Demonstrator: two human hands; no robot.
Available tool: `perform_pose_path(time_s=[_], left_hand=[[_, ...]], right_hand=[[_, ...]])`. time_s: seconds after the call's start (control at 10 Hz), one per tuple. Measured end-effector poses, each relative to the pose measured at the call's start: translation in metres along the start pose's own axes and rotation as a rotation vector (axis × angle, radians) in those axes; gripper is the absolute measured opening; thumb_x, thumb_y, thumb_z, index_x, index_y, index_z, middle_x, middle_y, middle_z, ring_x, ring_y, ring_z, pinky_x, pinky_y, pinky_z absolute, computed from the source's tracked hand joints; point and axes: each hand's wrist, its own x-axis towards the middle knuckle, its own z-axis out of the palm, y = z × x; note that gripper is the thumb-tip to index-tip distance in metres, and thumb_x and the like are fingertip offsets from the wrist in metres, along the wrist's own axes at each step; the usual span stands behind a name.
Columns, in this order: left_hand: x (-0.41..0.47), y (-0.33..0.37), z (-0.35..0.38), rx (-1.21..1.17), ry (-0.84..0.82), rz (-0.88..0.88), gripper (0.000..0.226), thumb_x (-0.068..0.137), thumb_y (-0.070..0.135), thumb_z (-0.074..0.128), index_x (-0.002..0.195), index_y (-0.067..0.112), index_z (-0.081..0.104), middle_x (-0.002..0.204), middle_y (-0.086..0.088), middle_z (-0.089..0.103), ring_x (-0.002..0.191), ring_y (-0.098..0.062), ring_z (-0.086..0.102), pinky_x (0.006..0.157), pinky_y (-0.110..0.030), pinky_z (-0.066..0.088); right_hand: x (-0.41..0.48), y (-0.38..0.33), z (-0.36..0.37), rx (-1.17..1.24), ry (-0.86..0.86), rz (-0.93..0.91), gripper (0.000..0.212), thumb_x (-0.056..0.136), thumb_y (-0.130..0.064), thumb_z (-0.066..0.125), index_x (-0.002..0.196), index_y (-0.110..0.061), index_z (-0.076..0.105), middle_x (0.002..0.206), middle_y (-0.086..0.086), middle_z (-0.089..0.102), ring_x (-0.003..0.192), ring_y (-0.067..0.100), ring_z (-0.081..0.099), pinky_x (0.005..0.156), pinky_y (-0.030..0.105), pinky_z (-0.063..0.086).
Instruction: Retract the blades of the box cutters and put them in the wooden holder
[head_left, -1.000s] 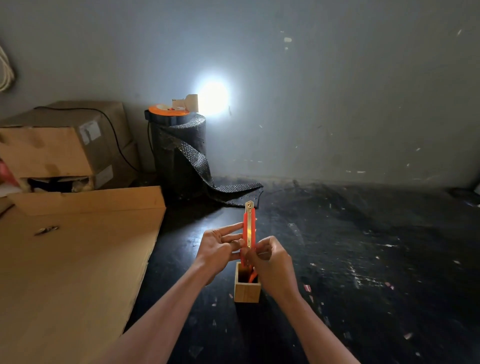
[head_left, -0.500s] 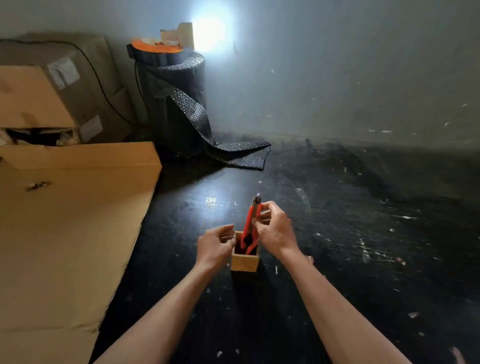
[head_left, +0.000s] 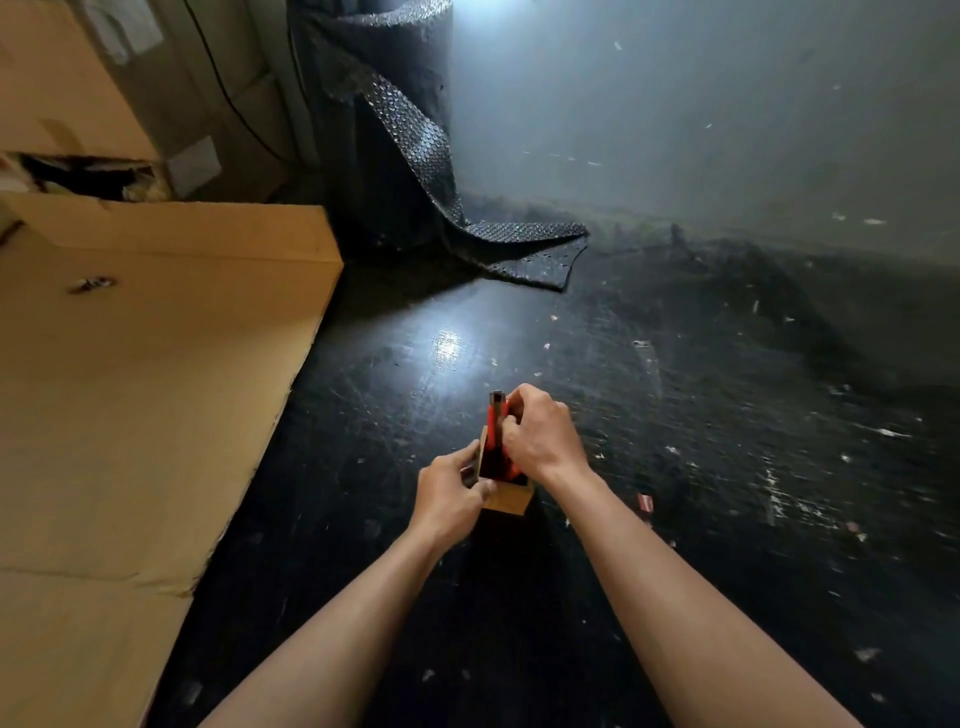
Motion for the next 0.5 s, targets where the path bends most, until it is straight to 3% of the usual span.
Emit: perform_pose_path(time_s=[0.1, 0.2, 0.3, 0.4, 0.5], left_hand=[[0.0, -0.001, 0.001, -0.006, 0.001, -0.006, 0.06, 0.081, 0.005, 0.077, 0.134, 0.031, 0.067, 0.119, 0.014, 0.075, 0.11, 0.002, 0.068, 0.094, -0.012, 0.048], [0.002, -0.002, 0.003, -0.006, 0.013, -0.011, 0.059, 0.082, 0.008, 0.079, 0.135, 0.029, 0.066, 0.118, 0.013, 0.076, 0.111, 0.0, 0.069, 0.098, -0.017, 0.051], [0.001, 0.0, 0.002, 0.012, 0.008, -0.015, 0.056, 0.081, 0.011, 0.082, 0.133, 0.028, 0.068, 0.116, 0.01, 0.078, 0.109, -0.004, 0.072, 0.099, -0.024, 0.055], [0.001, -0.002, 0.0, 0.034, 0.003, -0.032, 0.056, 0.085, 0.016, 0.08, 0.138, 0.024, 0.065, 0.124, 0.005, 0.076, 0.116, -0.011, 0.07, 0.103, -0.036, 0.056], [-0.011, 0.001, -0.004, 0.016, 0.019, -0.043, 0.058, 0.087, 0.014, 0.08, 0.141, 0.017, 0.061, 0.131, 0.002, 0.072, 0.123, -0.015, 0.066, 0.106, -0.038, 0.054]], right_hand=[[0.0, -0.002, 0.0, 0.005, 0.0, 0.011, 0.008, 0.094, -0.02, 0.061, 0.09, -0.013, 0.065, 0.084, 0.01, 0.073, 0.073, 0.028, 0.069, 0.064, 0.042, 0.06], [-0.001, -0.002, -0.003, 0.007, 0.025, -0.009, 0.009, 0.095, -0.016, 0.06, 0.097, -0.011, 0.067, 0.087, 0.01, 0.074, 0.076, 0.027, 0.071, 0.069, 0.047, 0.063], [-0.005, -0.009, -0.019, 0.001, 0.07, -0.053, 0.023, 0.097, -0.009, 0.058, 0.118, -0.005, 0.066, 0.109, 0.015, 0.074, 0.098, 0.029, 0.071, 0.084, 0.042, 0.061], [-0.014, -0.022, -0.041, 0.012, 0.128, -0.131, 0.024, 0.096, -0.008, 0.062, 0.12, -0.005, 0.067, 0.11, 0.014, 0.074, 0.1, 0.025, 0.071, 0.086, 0.036, 0.061], [-0.032, -0.044, -0.081, 0.068, 0.23, -0.218, 0.021, 0.094, -0.013, 0.068, 0.115, -0.009, 0.07, 0.101, 0.005, 0.077, 0.086, 0.012, 0.07, 0.077, 0.016, 0.058]])
